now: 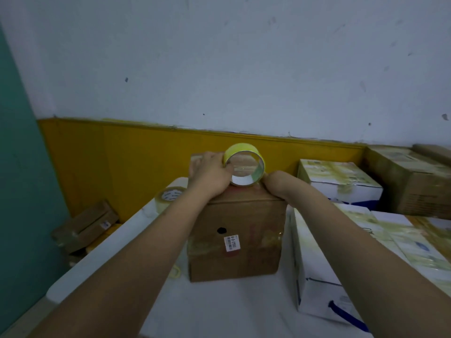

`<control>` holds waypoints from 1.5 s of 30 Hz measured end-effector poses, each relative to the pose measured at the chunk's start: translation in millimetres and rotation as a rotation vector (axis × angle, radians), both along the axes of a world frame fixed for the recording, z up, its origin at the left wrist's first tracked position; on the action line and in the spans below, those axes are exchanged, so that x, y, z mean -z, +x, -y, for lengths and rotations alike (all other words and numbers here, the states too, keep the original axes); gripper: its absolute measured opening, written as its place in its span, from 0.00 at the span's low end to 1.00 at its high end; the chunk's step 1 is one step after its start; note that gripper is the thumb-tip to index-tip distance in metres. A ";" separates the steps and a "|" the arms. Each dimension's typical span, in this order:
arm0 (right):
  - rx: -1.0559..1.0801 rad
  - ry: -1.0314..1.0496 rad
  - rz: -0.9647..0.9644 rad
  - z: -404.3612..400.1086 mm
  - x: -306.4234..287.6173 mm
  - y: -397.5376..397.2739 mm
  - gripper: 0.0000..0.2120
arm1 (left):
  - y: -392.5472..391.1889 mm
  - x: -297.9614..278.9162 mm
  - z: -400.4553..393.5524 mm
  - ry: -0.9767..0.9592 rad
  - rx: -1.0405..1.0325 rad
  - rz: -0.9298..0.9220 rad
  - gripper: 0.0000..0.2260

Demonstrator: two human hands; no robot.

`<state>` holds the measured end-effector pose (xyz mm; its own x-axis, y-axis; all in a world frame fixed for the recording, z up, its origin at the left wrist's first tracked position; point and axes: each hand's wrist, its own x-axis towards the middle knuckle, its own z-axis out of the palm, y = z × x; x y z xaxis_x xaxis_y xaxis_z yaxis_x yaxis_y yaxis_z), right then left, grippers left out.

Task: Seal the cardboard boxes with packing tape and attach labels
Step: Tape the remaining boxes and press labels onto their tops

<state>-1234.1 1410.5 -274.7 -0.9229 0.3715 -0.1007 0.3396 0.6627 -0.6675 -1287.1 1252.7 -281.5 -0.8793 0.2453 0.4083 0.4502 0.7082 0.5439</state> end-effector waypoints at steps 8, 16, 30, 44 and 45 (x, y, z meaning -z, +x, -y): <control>0.063 0.000 0.054 -3.7 3.5 -0.1 0.30 | -17.9 -31.9 157.7 0.192 0.020 0.077 0.25; 0.086 -0.376 0.082 -13.0 10.8 -1.6 0.28 | -16.2 80.6 183.1 -0.011 0.253 -0.096 0.35; 0.206 -0.358 0.105 -50.0 83.2 1.7 0.08 | 27.5 141.5 58.7 1.333 0.101 0.943 0.21; -0.032 -0.458 0.236 -28.2 2.8 -3.1 0.32 | 16.6 138.2 58.5 1.232 0.008 0.969 0.30; -0.028 -0.454 0.229 -31.2 2.2 -0.9 0.32 | 20.3 133.7 57.0 1.197 0.014 0.972 0.30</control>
<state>-1235.0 1441.7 -276.9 -0.8671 0.2191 -0.4473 0.4974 0.3338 -0.8007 -1266.8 1195.7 -415.2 -0.9143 0.2127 -0.3446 -0.4001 -0.3437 0.8496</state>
